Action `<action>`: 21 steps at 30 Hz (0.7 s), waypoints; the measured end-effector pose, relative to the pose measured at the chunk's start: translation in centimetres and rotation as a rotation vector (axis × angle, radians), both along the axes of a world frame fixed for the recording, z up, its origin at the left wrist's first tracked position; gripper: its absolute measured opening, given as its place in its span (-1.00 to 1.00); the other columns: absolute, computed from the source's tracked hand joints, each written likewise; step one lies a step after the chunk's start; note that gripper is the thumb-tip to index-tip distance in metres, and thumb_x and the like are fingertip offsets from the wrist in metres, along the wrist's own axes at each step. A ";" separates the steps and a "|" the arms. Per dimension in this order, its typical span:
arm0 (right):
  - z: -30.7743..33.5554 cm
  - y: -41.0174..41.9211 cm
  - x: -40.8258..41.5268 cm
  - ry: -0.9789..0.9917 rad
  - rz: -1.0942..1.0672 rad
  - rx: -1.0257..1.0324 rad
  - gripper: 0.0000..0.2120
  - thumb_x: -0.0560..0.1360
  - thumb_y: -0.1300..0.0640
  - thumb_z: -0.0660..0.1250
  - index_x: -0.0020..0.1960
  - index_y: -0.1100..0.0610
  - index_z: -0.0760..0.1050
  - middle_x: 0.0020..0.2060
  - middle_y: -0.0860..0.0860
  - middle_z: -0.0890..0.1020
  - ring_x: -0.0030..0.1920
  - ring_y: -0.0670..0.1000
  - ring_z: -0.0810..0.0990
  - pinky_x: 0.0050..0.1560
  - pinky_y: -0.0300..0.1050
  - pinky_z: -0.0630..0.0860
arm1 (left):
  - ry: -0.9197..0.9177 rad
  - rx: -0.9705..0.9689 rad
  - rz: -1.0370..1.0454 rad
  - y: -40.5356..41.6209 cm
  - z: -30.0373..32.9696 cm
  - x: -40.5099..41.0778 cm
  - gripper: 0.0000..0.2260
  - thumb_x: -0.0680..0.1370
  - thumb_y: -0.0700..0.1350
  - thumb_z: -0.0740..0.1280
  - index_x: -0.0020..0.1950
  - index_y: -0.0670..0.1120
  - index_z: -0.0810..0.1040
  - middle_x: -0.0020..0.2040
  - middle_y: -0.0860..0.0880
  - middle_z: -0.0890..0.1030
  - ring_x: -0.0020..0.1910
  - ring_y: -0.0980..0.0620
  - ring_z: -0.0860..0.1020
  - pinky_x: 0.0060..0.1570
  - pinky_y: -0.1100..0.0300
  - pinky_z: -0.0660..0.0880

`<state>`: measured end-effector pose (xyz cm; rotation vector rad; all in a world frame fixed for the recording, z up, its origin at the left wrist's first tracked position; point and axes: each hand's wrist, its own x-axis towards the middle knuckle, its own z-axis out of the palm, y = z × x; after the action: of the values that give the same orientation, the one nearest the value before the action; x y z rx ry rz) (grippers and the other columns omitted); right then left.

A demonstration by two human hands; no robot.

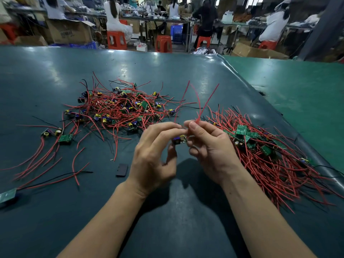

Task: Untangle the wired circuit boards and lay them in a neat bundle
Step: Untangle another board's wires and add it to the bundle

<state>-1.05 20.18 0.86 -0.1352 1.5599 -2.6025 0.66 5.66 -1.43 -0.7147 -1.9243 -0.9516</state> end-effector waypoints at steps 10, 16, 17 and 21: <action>-0.4 0.1 -0.3 0.117 -0.042 -0.019 -0.88 0.41 0.14 0.34 -0.16 0.10 0.66 -0.30 0.04 0.66 -0.33 -0.06 0.58 -0.28 -0.27 0.53 | -0.588 0.333 0.024 0.5 -1.2 -0.4 -0.71 0.49 0.20 0.29 -0.14 -0.01 0.60 -0.35 -0.09 0.61 -0.39 -0.13 0.58 -0.39 -0.05 0.52; -0.6 -0.3 0.1 0.077 0.046 0.093 -0.88 0.49 0.23 0.32 -0.05 0.19 0.62 -0.27 0.06 0.66 -0.30 -0.03 0.59 -0.30 -0.26 0.53 | -0.649 0.476 -0.134 -0.3 -1.2 -0.7 -0.81 0.43 -0.13 0.34 0.01 0.07 0.58 -0.18 0.04 0.65 -0.27 0.05 0.58 -0.33 0.14 0.53; -0.6 -0.4 0.1 0.064 0.020 0.097 -0.88 0.52 0.27 0.31 -0.05 0.18 0.62 -0.26 0.07 0.67 -0.29 -0.03 0.61 -0.30 -0.26 0.54 | -0.642 0.483 -0.143 -0.4 -1.2 -0.7 -0.78 0.42 -0.16 0.34 0.02 0.05 0.58 -0.16 0.03 0.65 -0.25 0.06 0.58 -0.27 0.10 0.54; -0.7 -0.8 0.1 0.025 -0.051 0.082 -0.86 0.54 0.33 0.30 -0.07 0.19 0.63 -0.26 0.05 0.68 -0.32 -0.07 0.63 -0.28 -0.28 0.57 | -0.657 0.434 -0.175 -0.2 -1.3 -0.7 -0.82 0.45 -0.16 0.40 0.01 0.05 0.61 -0.20 0.10 0.65 -0.28 0.13 0.58 -0.29 0.21 0.53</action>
<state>-0.92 19.35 0.16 -0.1236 1.6970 -2.5797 -0.06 5.50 -2.70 -0.3318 -2.0961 -1.8163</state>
